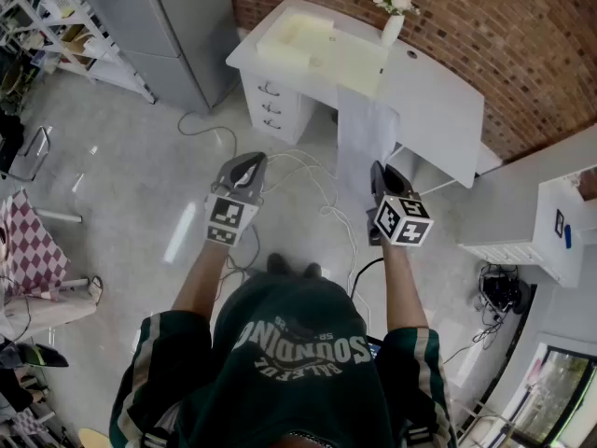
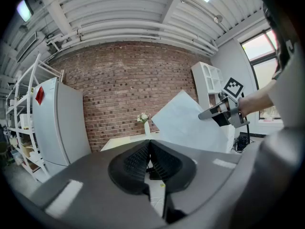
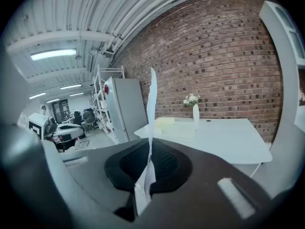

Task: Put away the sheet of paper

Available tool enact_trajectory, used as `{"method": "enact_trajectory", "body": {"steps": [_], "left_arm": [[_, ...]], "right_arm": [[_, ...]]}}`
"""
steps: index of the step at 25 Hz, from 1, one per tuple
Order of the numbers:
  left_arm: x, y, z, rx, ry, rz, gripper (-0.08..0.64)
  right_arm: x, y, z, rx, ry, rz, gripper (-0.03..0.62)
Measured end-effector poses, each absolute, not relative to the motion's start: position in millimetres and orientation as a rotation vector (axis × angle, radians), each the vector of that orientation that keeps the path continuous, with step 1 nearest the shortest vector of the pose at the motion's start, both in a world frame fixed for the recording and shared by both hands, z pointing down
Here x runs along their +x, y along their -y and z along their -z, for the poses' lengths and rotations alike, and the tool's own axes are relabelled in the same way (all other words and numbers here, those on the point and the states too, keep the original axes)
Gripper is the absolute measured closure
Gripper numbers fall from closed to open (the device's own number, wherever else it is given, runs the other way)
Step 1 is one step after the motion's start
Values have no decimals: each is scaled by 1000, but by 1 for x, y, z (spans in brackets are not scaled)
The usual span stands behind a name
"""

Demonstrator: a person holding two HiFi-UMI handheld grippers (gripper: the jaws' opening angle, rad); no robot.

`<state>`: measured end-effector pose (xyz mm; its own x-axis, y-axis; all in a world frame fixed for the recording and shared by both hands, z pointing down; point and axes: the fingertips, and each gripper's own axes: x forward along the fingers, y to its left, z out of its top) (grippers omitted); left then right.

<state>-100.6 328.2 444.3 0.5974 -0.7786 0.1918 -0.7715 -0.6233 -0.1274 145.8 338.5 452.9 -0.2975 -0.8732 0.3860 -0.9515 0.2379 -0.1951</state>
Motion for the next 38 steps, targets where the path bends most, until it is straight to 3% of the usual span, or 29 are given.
{"method": "enact_trajectory", "body": {"steps": [21, 38], "left_arm": [[-126, -320, -468, -2838, -1299, 385, 551], [-110, -258, -473, -2850, -1260, 399, 550]], "right_arm": [[102, -325, -454, 1737, 2354, -634, 591], [114, -267, -463, 1777, 2356, -690, 592]]}}
